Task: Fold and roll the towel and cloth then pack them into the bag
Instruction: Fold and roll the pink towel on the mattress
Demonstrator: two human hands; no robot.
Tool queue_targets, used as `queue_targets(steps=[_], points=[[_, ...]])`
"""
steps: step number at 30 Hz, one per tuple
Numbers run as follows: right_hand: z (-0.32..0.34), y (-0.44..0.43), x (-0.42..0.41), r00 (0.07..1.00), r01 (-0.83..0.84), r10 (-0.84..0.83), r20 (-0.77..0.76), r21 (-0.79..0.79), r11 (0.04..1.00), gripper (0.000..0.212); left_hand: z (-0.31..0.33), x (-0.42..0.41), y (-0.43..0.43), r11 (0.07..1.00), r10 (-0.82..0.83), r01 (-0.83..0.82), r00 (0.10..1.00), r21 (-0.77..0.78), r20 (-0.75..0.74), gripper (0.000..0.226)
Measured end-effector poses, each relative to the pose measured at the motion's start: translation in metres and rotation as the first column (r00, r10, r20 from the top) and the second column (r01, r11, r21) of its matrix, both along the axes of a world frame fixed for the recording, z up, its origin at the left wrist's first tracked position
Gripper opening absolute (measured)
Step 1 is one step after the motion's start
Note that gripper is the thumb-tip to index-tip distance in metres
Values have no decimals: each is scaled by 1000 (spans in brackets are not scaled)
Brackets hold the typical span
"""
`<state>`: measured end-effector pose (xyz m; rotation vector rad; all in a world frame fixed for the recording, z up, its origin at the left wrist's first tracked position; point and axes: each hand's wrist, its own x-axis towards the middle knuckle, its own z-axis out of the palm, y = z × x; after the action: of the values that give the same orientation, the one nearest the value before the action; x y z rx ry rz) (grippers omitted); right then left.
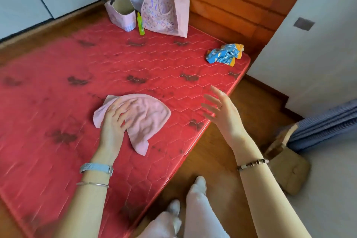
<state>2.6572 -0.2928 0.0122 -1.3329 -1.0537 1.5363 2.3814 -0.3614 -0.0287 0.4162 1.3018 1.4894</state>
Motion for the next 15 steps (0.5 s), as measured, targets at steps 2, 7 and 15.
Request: queue_targets(steps=[2,7,15], points=[[-6,18,-17,996,-93,93,14,-1,996,35,-9,-15,1,997,74,-72,996,35,-59,33],[-27,67,-56,967,-253,254,17,-24,967,34,-39,-38,4,992,117,-122,984,-30,-134,37],[-70,155,-83,880,-472,475,22,-77,878,36,-97,-35,32,926,305,-325,944,-195,-126,39]])
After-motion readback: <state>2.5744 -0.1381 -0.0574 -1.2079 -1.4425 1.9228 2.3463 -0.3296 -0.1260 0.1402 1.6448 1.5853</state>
